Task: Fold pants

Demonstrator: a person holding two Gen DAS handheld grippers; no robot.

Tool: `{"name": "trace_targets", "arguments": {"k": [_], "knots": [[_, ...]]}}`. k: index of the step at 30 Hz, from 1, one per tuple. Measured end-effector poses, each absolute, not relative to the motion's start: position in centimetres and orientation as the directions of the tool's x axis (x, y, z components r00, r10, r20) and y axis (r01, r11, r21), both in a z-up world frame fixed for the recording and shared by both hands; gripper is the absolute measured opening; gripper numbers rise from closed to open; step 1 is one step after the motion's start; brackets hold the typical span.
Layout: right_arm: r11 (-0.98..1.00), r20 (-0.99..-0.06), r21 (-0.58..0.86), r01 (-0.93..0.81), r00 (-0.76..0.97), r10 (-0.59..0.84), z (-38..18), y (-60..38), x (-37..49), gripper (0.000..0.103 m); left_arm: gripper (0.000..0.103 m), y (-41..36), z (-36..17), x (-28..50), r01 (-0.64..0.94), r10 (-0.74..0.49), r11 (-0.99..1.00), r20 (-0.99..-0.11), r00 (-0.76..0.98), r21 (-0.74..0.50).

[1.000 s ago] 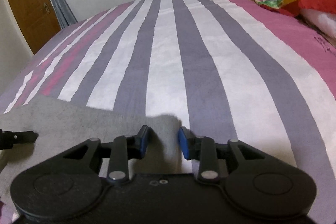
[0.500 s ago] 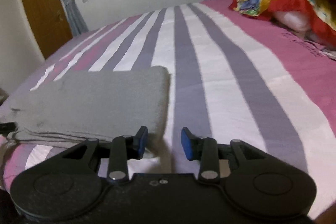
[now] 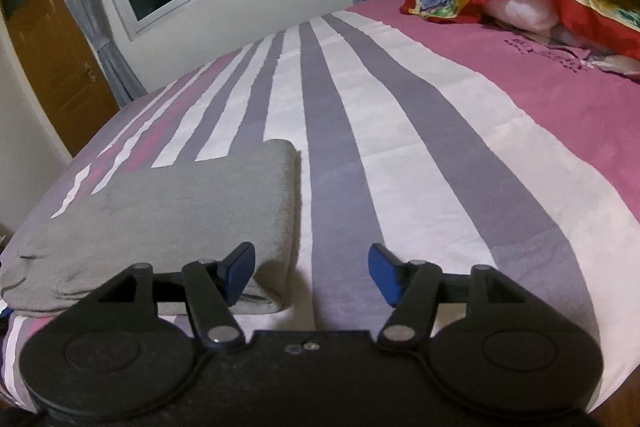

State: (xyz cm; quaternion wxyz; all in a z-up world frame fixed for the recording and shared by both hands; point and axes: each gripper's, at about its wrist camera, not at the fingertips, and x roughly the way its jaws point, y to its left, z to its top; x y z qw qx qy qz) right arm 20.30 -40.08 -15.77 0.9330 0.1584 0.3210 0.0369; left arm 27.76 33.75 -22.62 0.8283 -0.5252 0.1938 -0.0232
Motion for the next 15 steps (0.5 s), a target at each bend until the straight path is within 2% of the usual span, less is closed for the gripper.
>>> {"name": "trace_targets", "arguments": {"k": [3, 4, 6, 7, 9, 10, 11, 12, 13, 15], "knots": [[0.945, -0.588, 0.321, 0.054, 0.794, 0.154, -15.9, -40.4, 20.3, 0.063, 0.085, 34.4, -24.2, 29.2, -0.075, -0.274, 0.414, -0.203, 0.940, -0.907], [0.946, -0.591, 0.318, 0.062, 0.793, 0.147, -15.9, -40.4, 20.4, 0.063, 0.077, 34.5, -24.6, 29.5, -0.068, -0.266, 0.402, -0.188, 0.946, -0.913], [0.948, -0.597, 0.310, 0.067, 0.790, 0.140, -16.0, -40.3, 20.5, 0.063, 0.046, 34.1, -25.0, 30.5, -0.112, -0.246, 0.391, -0.221, 0.944, -0.913], [0.950, -0.601, 0.305, 0.065, 0.787, 0.139, -16.0, -40.1, 20.6, 0.063, 0.037, 34.2, -25.1, 30.5, -0.129, -0.244, 0.355, -0.225, 0.943, -0.926], [0.953, -0.608, 0.296, 0.057, 0.781, 0.142, -16.1, -39.8, 20.8, 0.063, 0.035, 33.7, -23.8, 29.6, 0.029, -0.278, 0.318, -0.064, 0.958, -0.948], [0.955, -0.610, 0.292, 0.055, 0.780, 0.142, -16.1, -39.7, 20.7, 0.063, 0.035, 33.3, -22.8, 28.8, 0.082, -0.276, 0.364, -0.023, 0.961, -0.928], [0.956, -0.610, 0.289, 0.056, 0.780, 0.139, -16.1, -39.7, 20.7, 0.063, 0.035, 33.1, -22.8, 28.2, 0.063, -0.255, 0.385, -0.041, 0.966, -0.921], [0.956, -0.609, 0.288, 0.060, 0.782, 0.134, -16.1, -39.8, 20.6, 0.063, 0.035, 33.4, -23.8, 28.3, -0.011, -0.237, 0.390, -0.112, 0.965, -0.921], [0.954, -0.611, 0.291, 0.067, 0.781, 0.132, -16.1, -39.9, 20.7, 0.063, 0.032, 33.7, -25.1, 28.7, -0.113, -0.223, 0.413, -0.220, 0.950, -0.904], [0.946, -0.629, 0.310, 0.091, 0.766, 0.132, -16.5, -40.4, 21.2, 0.062, 0.032, 33.5, -25.5, 29.3, -0.137, -0.228, 0.438, -0.257, 0.939, -0.888]]}}
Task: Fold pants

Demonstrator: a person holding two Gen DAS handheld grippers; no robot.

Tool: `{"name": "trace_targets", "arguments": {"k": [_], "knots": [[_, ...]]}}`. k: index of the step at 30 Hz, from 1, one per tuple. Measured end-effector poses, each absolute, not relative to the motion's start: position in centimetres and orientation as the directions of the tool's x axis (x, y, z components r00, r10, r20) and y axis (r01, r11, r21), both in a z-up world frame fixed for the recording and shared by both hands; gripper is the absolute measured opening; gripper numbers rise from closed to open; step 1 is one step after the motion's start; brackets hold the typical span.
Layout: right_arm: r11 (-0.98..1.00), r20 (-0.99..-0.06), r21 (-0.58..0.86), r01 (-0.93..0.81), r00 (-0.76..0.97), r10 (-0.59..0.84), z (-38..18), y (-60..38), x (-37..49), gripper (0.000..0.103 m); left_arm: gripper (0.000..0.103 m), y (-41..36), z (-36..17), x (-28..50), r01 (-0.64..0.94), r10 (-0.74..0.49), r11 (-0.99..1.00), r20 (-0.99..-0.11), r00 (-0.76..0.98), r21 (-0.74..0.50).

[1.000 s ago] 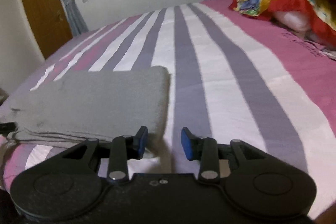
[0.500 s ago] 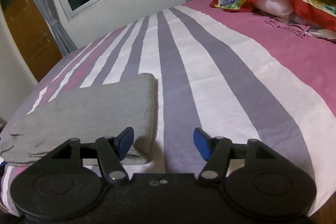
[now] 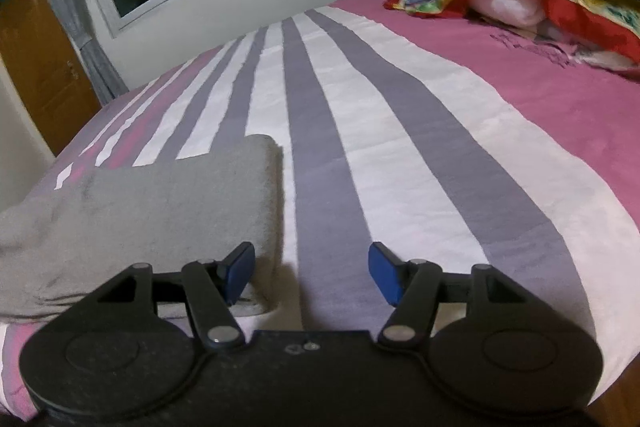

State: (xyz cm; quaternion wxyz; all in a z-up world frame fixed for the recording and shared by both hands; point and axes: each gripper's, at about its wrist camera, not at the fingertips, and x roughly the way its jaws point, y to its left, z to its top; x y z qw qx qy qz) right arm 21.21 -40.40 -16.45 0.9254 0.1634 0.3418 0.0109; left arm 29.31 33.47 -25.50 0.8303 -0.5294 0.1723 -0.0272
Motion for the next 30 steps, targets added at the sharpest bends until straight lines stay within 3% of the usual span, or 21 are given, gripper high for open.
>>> {"name": "trace_targets", "arguments": {"k": [6, 9, 13, 14, 15, 16, 18, 25, 30], "knots": [[0.954, -0.622, 0.285, 0.090, 0.775, 0.113, -15.9, -40.7, 21.1, 0.064, 0.034, 32.8, -24.1, 30.7, -0.200, -0.222, 0.488, -0.343, 0.913, -0.849], [0.967, -0.598, 0.207, 0.149, 0.802, 0.004, -15.1, -41.6, 21.0, 0.080, 0.034, 32.5, -23.1, 31.8, -0.231, -0.212, 0.526, -0.389, 0.896, -0.819], [0.958, -0.691, 0.090, 0.271, 0.710, -0.136, -16.6, -43.9, 23.1, 0.085, 0.034, 33.1, -21.5, 32.5, -0.270, -0.179, 0.583, -0.445, 0.877, -0.767], [0.967, -0.710, 0.053, 0.249, 0.690, -0.139, -17.3, -43.9, 23.5, 0.089, 0.034, 33.5, -21.8, 31.0, -0.275, -0.171, 0.592, -0.451, 0.876, -0.758], [0.977, -0.714, 0.019, 0.211, 0.687, -0.135, -17.6, -43.5, 23.7, 0.100, 0.034, 33.2, -21.3, 30.9, -0.280, -0.161, 0.601, -0.456, 0.875, -0.749], [0.981, -0.719, -0.016, 0.192, 0.680, -0.145, -17.9, -42.9, 23.8, 0.103, 0.034, 32.9, -20.5, 30.2, -0.274, -0.154, 0.611, -0.451, 0.879, -0.743], [0.980, -0.712, -0.077, 0.182, 0.678, -0.182, -18.1, -42.0, 23.9, 0.102, 0.034, 32.2, -18.5, 29.5, -0.239, -0.151, 0.634, -0.421, 0.894, -0.735], [0.974, -0.701, -0.019, 0.226, 0.692, -0.174, -18.4, -42.2, 23.7, 0.103, 0.034, 24.2, -7.7, 32.1, 0.041, -0.285, 0.789, -0.306, 0.908, -0.613], [0.968, -0.679, 0.071, 0.242, 0.722, -0.131, -17.9, -43.7, 23.3, 0.103, 0.034, 13.9, -3.0, 36.4, 0.209, -0.400, 0.843, -0.318, 0.859, -0.496]]}}
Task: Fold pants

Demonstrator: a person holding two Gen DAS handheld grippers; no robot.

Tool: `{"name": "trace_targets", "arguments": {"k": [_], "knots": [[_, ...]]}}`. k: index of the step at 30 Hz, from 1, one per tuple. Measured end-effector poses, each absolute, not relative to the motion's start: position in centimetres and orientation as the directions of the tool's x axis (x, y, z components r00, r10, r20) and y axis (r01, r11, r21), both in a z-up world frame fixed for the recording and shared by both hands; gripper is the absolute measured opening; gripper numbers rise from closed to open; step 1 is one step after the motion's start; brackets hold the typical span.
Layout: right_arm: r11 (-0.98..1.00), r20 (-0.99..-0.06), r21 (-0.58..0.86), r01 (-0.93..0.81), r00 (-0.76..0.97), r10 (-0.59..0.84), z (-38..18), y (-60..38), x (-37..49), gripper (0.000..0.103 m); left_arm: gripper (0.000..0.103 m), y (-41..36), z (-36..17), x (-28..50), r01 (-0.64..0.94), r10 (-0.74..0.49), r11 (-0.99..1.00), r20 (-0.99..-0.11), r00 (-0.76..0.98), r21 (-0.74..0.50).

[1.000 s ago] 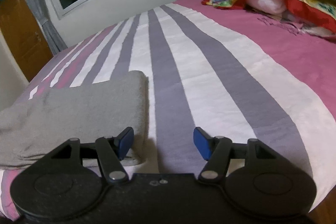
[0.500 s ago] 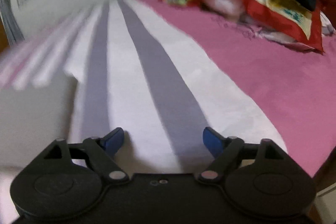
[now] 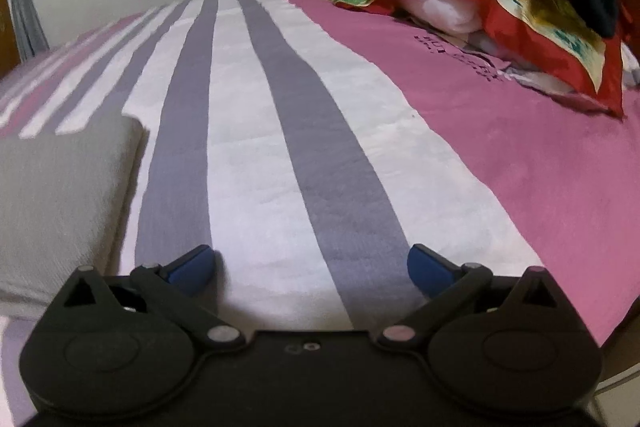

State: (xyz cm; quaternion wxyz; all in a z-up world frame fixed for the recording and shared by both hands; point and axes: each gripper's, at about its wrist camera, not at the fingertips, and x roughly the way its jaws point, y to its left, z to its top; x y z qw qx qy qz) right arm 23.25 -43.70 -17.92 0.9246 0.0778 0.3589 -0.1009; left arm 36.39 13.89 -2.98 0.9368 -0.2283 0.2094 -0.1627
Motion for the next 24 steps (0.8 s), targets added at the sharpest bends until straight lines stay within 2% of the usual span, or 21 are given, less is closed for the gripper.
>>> {"name": "trace_targets", "arguments": {"k": [3, 7, 12, 15, 18, 19, 20, 24], "knots": [[0.964, -0.668, 0.109, 0.243, 0.736, -0.110, -17.7, -44.2, 22.9, 0.102, 0.034, 6.9, -2.5, 37.6, 0.313, -0.467, 0.857, -0.360, 0.807, -0.411], [0.972, -0.674, 0.080, 0.220, 0.731, -0.110, -17.7, -43.9, 22.9, 0.102, 0.034, -1.6, -3.8, 37.7, 0.419, -0.541, 0.838, -0.433, 0.721, -0.349], [0.970, -0.662, 0.129, 0.205, 0.746, -0.070, -17.8, -44.8, 22.6, 0.103, 0.034, -9.3, -6.7, 36.5, 0.502, -0.565, 0.821, -0.521, 0.640, -0.274], [0.964, -0.652, 0.163, 0.209, 0.756, -0.053, -17.7, -45.2, 22.5, 0.103, 0.035, -13.1, -9.1, 36.3, 0.565, -0.548, 0.804, -0.601, 0.582, -0.185], [0.962, -0.649, 0.172, 0.214, 0.759, -0.052, -17.8, -45.2, 22.5, 0.103, 0.053, -16.2, -11.3, 36.1, 0.613, -0.509, 0.783, -0.677, 0.532, -0.108], [0.961, -0.649, 0.172, 0.215, 0.759, -0.053, -17.8, -45.2, 22.5, 0.103, 0.074, -16.7, -11.7, 35.7, 0.631, -0.527, 0.768, -0.671, 0.522, -0.112], [0.961, -0.649, 0.173, 0.215, 0.759, -0.053, -17.8, -45.1, 22.5, 0.103, 0.087, -16.8, -11.8, 35.4, 0.644, -0.553, 0.752, -0.668, 0.498, -0.142], [0.958, -0.642, 0.193, 0.213, 0.766, -0.041, -17.8, -45.4, 22.3, 0.103, 0.089, -15.8, -9.9, 33.9, 0.631, -0.588, 0.753, -0.621, 0.518, -0.187]]}}
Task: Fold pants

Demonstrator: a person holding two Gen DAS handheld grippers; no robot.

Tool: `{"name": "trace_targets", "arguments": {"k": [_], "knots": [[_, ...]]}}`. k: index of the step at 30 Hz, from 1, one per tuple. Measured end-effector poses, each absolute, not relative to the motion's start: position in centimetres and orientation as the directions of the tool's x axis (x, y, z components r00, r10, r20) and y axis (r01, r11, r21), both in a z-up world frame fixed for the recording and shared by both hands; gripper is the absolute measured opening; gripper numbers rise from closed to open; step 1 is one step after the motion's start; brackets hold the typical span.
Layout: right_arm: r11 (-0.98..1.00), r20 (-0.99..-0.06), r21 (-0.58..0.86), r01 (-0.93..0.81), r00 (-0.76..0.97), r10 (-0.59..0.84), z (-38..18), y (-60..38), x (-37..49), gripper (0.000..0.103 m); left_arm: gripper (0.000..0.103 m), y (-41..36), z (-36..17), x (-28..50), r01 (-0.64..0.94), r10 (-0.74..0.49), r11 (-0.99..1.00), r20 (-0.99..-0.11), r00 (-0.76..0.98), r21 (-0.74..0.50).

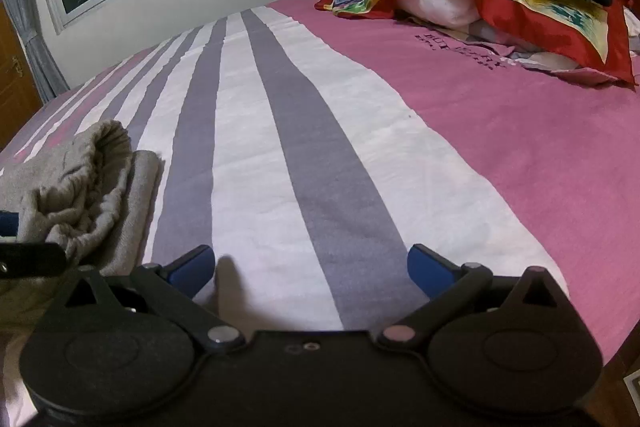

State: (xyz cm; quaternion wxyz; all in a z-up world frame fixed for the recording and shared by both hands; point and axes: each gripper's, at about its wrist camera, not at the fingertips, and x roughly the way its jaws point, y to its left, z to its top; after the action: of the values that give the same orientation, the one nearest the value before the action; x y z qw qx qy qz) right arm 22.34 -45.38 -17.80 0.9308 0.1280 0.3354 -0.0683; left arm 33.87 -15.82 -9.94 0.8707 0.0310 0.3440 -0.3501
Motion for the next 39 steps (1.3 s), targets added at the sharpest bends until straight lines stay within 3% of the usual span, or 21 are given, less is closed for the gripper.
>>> {"name": "trace_targets", "arguments": {"k": [4, 5, 7, 8, 10, 13, 18, 21, 31, 32, 33, 34, 36, 39], "knots": [[0.953, -0.633, 0.228, 0.198, 0.774, -0.009, -17.3, -45.9, 21.7, 0.101, 0.089, -9.3, -7.2, 31.4, 0.513, -0.519, 0.841, -0.532, 0.670, -0.174], [0.948, -0.619, 0.253, 0.195, 0.785, 0.003, -16.7, -46.0, 20.9, 0.096, 0.089, -6.9, -6.8, 30.7, 0.463, -0.482, 0.869, -0.513, 0.710, -0.175], [0.918, -0.577, 0.352, 0.184, 0.815, 0.058, -15.8, -46.0, 18.8, 0.078, 0.089, -1.4, -6.8, 28.7, 0.357, -0.398, 0.917, -0.490, 0.776, -0.179], [0.899, -0.555, 0.408, 0.158, 0.825, 0.107, -15.5, -45.9, 18.0, 0.074, 0.089, 1.6, -7.1, 27.4, 0.300, -0.346, 0.938, -0.496, 0.797, -0.174], [0.881, -0.508, 0.465, 0.092, 0.842, 0.180, -14.8, -44.9, 16.6, 0.054, 0.088, 6.3, -8.5, 24.9, 0.217, -0.274, 0.961, -0.527, 0.805, -0.169], [0.881, -0.474, 0.474, 0.004, 0.844, 0.251, -13.9, -42.2, 16.3, 0.047, 0.088, 10.8, -10.6, 21.7, 0.155, -0.218, 0.975, -0.575, 0.789, -0.157], [0.869, -0.489, 0.488, -0.083, 0.799, 0.351, -13.4, -37.6, 18.7, 0.050, 0.088, 10.3, -12.7, 20.4, 0.220, -0.237, 0.970, -0.608, 0.757, -0.103], [0.875, -0.509, 0.471, -0.110, 0.777, 0.371, -13.2, -35.2, 19.8, 0.064, 0.088, 8.2, -13.7, 22.1, 0.240, -0.206, 0.970, -0.642, 0.739, -0.034], [0.897, -0.555, 0.435, -0.075, 0.763, 0.332, -13.1, -32.8, 23.7, 0.056, 0.088, 6.7, -14.7, 25.3, 0.248, -0.255, 0.964, -0.619, 0.743, -0.100], [0.900, -0.571, 0.432, -0.058, 0.755, 0.322, -13.3, -32.7, 24.3, 0.054, 0.088, 6.8, -15.0, 25.4, 0.249, -0.259, 0.963, -0.621, 0.739, -0.105], [0.907, -0.587, 0.419, -0.039, 0.750, 0.304, -13.3, -32.4, 24.8, 0.039, 0.088, 6.8, -15.3, 25.6, 0.244, -0.255, 0.964, -0.627, 0.736, -0.105], [0.916, -0.602, 0.401, -0.030, 0.745, 0.288, -13.1, -32.2, 25.4, 0.018, 0.088, 6.8, -15.5, 25.7, 0.237, -0.252, 0.965, -0.632, 0.733, -0.110], [0.920, -0.583, 0.388, -0.059, 0.757, 0.295, -12.2, -31.7, 25.5, 0.016, 0.088, 6.9, -15.8, 25.8, 0.230, -0.252, 0.966, -0.630, 0.735, -0.118], [0.893, -0.445, 0.436, -0.111, 0.836, 0.321, -9.2, -32.7, 23.7, 0.015, 0.088, 6.9, -16.0, 25.7, 0.229, -0.255, 0.966, -0.625, 0.738, -0.123]]}}
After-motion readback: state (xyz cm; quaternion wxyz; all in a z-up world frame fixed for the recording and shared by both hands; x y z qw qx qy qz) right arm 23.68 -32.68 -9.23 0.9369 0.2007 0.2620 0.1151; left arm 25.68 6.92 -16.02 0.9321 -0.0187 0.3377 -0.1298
